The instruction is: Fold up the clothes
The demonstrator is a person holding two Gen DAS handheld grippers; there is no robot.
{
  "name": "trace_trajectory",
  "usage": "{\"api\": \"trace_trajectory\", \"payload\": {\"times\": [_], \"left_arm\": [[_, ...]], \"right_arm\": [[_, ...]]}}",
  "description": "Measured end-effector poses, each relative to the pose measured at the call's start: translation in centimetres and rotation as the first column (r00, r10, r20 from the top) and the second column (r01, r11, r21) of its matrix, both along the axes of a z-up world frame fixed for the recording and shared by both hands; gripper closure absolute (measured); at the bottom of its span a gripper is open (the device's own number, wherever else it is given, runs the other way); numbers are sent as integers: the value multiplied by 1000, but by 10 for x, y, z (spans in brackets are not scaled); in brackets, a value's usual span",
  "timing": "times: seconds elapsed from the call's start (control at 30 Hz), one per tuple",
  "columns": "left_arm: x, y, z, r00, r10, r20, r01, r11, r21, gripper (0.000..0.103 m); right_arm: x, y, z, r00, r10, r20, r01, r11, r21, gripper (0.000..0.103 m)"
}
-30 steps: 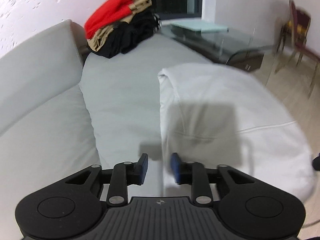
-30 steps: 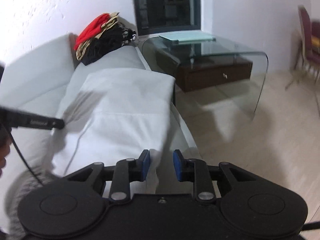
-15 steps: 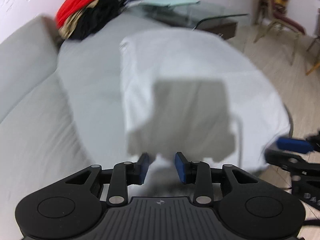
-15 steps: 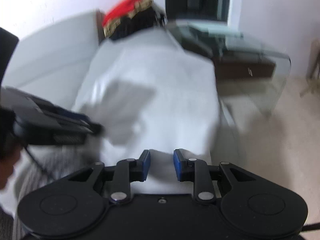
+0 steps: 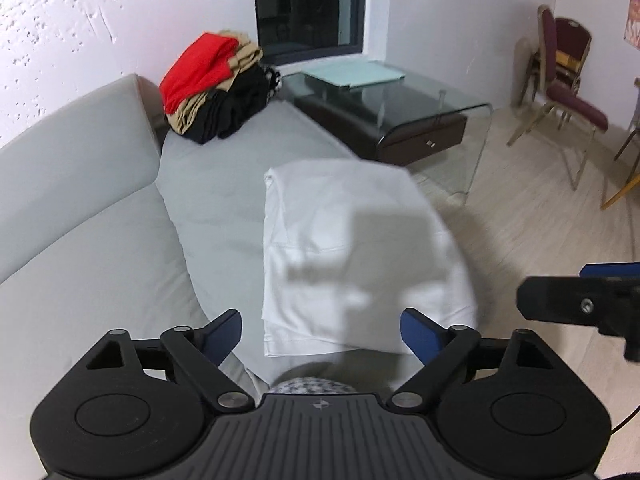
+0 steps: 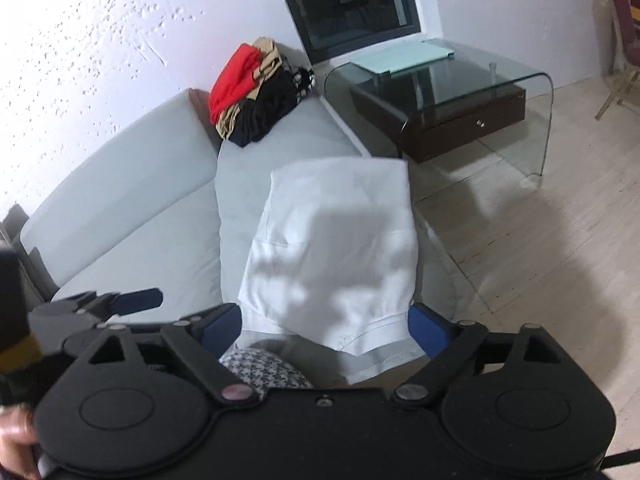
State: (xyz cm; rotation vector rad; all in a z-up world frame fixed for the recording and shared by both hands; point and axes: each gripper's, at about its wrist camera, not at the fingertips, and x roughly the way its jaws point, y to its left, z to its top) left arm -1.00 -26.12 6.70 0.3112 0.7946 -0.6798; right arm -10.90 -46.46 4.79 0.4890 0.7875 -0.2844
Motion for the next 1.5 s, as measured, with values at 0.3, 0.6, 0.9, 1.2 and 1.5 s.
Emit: {"api": "trace_trajectory", "payload": {"times": [0.3, 0.6, 0.9, 1.2, 1.5], "left_arm": [[-26, 9, 41, 1000, -10, 19, 11, 999, -39, 1], [-31, 14, 38, 1000, -12, -21, 11, 998, -54, 1], [-28, 9, 24, 998, -8, -60, 5, 999, -37, 1], [-26, 3, 13, 996, -15, -89, 13, 1000, -22, 1], [-27, -4, 6, 993, -40, -109, 38, 999, -18, 1]], "right_arm": [[-12, 16, 46, 1000, -3, -9, 1, 993, -115, 0], [-18, 27, 57, 999, 29, -17, -31, 989, -144, 0], [-16, 25, 47, 1000, 17, -27, -21, 988, -155, 0], [-18, 21, 35, 999, 4, -36, -9, 990, -140, 0], [-19, 19, 29, 999, 0, -47, -5, 992, -123, 0]]}}
